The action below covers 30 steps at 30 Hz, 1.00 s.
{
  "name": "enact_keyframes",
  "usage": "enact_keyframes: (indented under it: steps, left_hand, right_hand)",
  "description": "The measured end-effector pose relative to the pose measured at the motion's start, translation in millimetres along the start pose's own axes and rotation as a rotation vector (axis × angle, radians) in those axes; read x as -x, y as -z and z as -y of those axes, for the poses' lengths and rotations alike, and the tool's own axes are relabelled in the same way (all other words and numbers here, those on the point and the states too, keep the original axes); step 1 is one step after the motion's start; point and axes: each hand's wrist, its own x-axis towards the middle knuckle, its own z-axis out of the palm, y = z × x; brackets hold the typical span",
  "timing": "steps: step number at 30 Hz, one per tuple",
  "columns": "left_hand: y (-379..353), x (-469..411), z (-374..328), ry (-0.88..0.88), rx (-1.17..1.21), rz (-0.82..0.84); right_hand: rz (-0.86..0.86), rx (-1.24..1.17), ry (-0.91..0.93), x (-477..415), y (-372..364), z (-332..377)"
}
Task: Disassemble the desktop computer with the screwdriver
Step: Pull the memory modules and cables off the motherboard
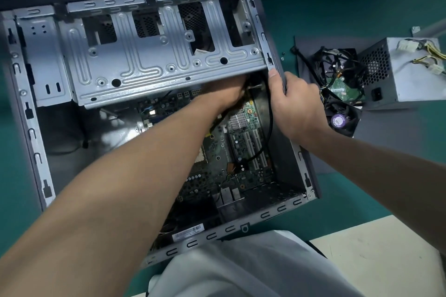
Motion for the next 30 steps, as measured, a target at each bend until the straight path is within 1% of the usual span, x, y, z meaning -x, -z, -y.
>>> enact_keyframes:
  steps: [1, 4, 5, 7, 8, 10, 11, 12, 14, 16, 18, 21, 24, 25, 26, 27, 29, 30]
  left_hand:
    - [3.0, -1.0, 2.3, 0.001, 0.019, 0.002]
    - [7.3, 9.1, 5.9, -0.011, -0.061, 0.101]
    - [5.8, 15.5, 6.0, -0.002, -0.063, 0.107]
    - [1.3, 29.4, 1.7, 0.039, -0.09, 0.057]
    - [0.7, 37.7, -2.4, 0.033, -0.111, 0.003]
    - [-0.4, 52.6, -6.8, -0.056, -0.143, -0.112]
    - [-0.9, 59.9, -6.5, -0.107, -0.159, -0.146]
    - [-2.5, 67.1, -4.4, -0.147, -0.198, -0.137]
    - [-8.4, 83.7, 0.4, -0.168, -0.307, -0.047]
    - [-14.5, 101.2, 3.3, -0.117, -0.346, 0.079]
    - [-20.4, 116.8, 2.7, -0.121, -0.335, 0.185]
    - [-23.0, 130.0, -5.9, -0.181, -0.282, 0.286]
    - [-17.2, 136.9, -15.3, -0.104, -0.197, 0.384]
    - [-14.3, 140.3, -17.8, -0.083, -0.178, 0.376]
    - [-11.4, 143.5, -19.0, -0.08, -0.161, 0.333]
    - [-8.4, 146.9, -19.3, -0.088, -0.147, 0.252]
    - [0.1, 151.5, -16.2, -0.07, -0.15, -0.015]
    - [5.4, 153.0, -12.3, -0.005, -0.182, -0.151]
  right_hand:
    - [0.0, 0.001, 0.001, 0.5, 0.2, -0.1]
    - [0.006, 0.011, -0.002, 0.5, -0.4, 0.8]
    - [0.011, 0.018, -0.004, 0.2, -0.8, 0.5]
    - [0.018, 0.026, -0.006, 0.4, -0.9, 0.0]
    - [0.018, 0.027, -0.005, 0.5, -1.0, 0.0]
    - [0.014, 0.029, -0.006, 0.5, -0.9, 0.0]
    - [0.012, 0.031, -0.006, 0.4, -0.8, -0.4]
    - [0.01, 0.031, -0.004, 0.3, -0.8, -0.9]
    - [-0.001, 0.033, 0.009, 0.6, -0.9, -1.1]
    - [-0.016, 0.043, 0.025, 0.6, -1.0, -1.0]
    - [-0.036, 0.049, 0.031, 0.3, -0.9, -1.2]
    - [-0.062, 0.071, 0.027, 0.0, -1.1, -0.9]
    - [-0.077, 0.099, 0.036, -0.4, -1.8, -1.3]
    - [-0.083, 0.105, 0.039, -0.5, -2.1, -1.5]
    - [-0.09, 0.111, 0.04, -0.6, -2.3, -1.7]
    - [-0.097, 0.12, 0.042, -0.4, -2.5, -2.1]
    - [-0.118, 0.141, 0.044, -0.4, -3.8, -3.1]
    - [-0.129, 0.154, 0.046, -0.1, -4.7, -3.7]
